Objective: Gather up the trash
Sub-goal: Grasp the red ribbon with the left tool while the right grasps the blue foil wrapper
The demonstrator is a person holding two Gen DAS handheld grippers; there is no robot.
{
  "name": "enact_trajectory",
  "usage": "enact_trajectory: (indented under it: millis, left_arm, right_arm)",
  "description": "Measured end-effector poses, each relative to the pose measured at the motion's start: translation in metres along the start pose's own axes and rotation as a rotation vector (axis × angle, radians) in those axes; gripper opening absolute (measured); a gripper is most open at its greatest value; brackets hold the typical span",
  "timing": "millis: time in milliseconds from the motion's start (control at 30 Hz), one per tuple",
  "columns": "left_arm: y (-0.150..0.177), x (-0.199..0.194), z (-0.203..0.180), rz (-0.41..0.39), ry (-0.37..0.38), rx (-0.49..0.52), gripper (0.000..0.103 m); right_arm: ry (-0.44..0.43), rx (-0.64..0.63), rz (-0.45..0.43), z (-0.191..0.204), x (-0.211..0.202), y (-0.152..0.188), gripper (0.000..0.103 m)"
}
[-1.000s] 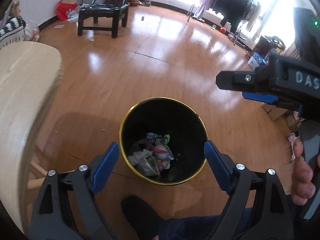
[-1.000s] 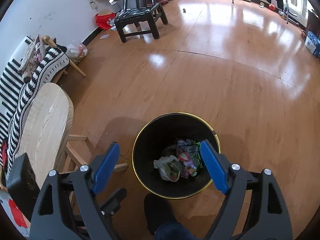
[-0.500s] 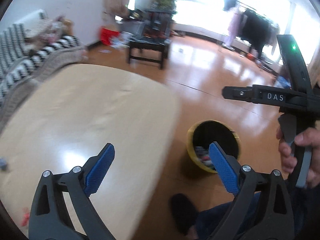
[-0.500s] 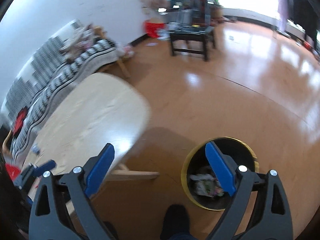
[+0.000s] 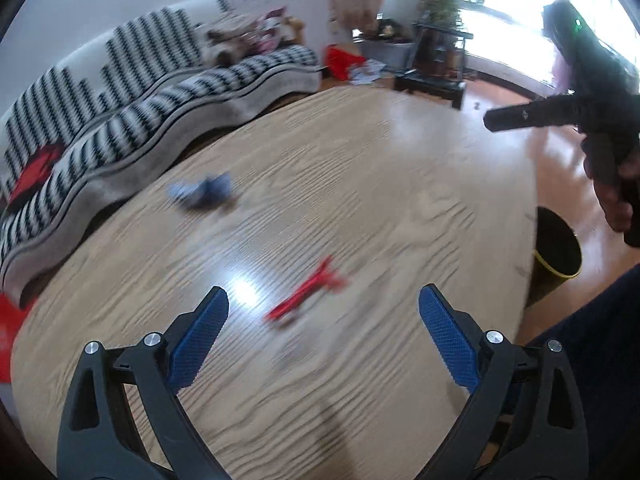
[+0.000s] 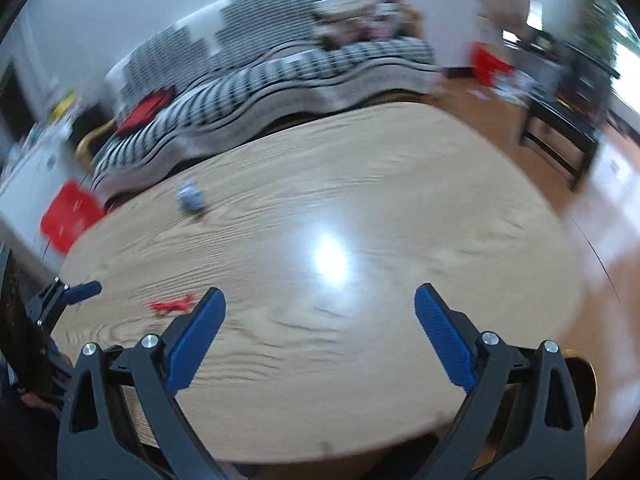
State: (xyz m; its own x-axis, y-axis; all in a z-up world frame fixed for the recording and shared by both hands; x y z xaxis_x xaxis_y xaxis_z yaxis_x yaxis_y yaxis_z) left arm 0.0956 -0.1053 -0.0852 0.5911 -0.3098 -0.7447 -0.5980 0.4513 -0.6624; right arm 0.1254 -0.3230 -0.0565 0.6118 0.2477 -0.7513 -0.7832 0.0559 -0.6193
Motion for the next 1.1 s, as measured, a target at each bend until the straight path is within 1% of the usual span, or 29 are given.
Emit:
enact_trajectory:
  millis: [67,133,167,267,367,467,567,700,833,933,967,1000,1033,1067,1100]
  left_arm:
    - [0.019,0.0,0.026,0.015,-0.019,-0.026,0.093]
    - [0.03,0.002,0.042,0.023,-0.043,-0.035,0.093]
    - [0.033,0.005,0.046,0.028,-0.042,-0.039,0.093]
    - [0.034,0.021,0.049,0.044,-0.019,-0.032,0.093]
    - [0.036,0.038,0.041,0.062,0.009,0.002,0.093]
    - [0.035,0.06,0.034,0.089,0.018,0.04,0.093]
    - [0.036,0.073,0.03,0.107,0.041,0.031,0.093]
    - [0.038,0.085,0.03,0.116,0.033,0.054,0.093]
    - [0.032,0.092,0.031,0.103,0.045,0.035,0.092]
    - [0.026,0.094,0.026,0.094,0.059,0.035,0.082]
    - [0.024,0.095,0.024,0.095,0.068,0.032,0.075]
    - [0.023,0.095,0.022,0.096,0.077,0.029,0.067]
    - [0.021,0.094,0.021,0.097,0.075,0.03,0.062]
    - [0.019,0.094,0.019,0.097,0.075,0.035,0.05]
    - [0.018,0.094,0.019,0.097,0.073,0.036,0.035]
  right_arm:
    - [-0.04,-0.04,0.031,0.031,0.025,-0.006,0.092]
    - [-0.075,-0.084,0.076,0.059,0.053,-0.011,0.092]
    - [-0.086,-0.109,0.097,0.074,0.068,-0.013,0.092]
    - [-0.101,-0.163,0.138,0.107,0.099,-0.016,0.092]
    - [-0.099,-0.222,0.15,0.136,0.126,-0.026,0.092]
    - [-0.094,-0.274,0.158,0.146,0.147,-0.035,0.092]
    - [-0.074,-0.318,0.187,0.154,0.185,-0.049,0.092]
    - [-0.067,-0.323,0.209,0.159,0.231,-0.069,0.092]
    - [-0.084,-0.355,0.227,0.175,0.262,-0.086,0.092]
    - [-0.097,-0.4,0.249,0.192,0.276,-0.091,0.091]
    - [-0.095,-0.415,0.256,0.197,0.28,-0.092,0.089]
    - [-0.099,-0.425,0.262,0.201,0.282,-0.091,0.085]
    - [-0.108,-0.431,0.275,0.204,0.286,-0.09,0.079]
    - [-0.112,-0.432,0.284,0.205,0.287,-0.087,0.072]
    - [-0.088,-0.448,0.266,0.205,0.289,-0.089,0.059]
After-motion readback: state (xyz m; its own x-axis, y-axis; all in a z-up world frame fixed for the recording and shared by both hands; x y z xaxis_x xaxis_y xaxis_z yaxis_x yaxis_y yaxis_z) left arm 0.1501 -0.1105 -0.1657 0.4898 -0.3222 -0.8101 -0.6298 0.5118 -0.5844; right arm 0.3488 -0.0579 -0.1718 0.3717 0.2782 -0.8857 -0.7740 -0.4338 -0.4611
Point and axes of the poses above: each gripper's, at about its wrist camera, not at the fingertips, and x roughly the way its jaws point, z to its left, y to its underside, the point moved 10 cm from there along x, roughly the way its jaws point, and after that the axes turned 1 degree about x, right-handed, at the moved point
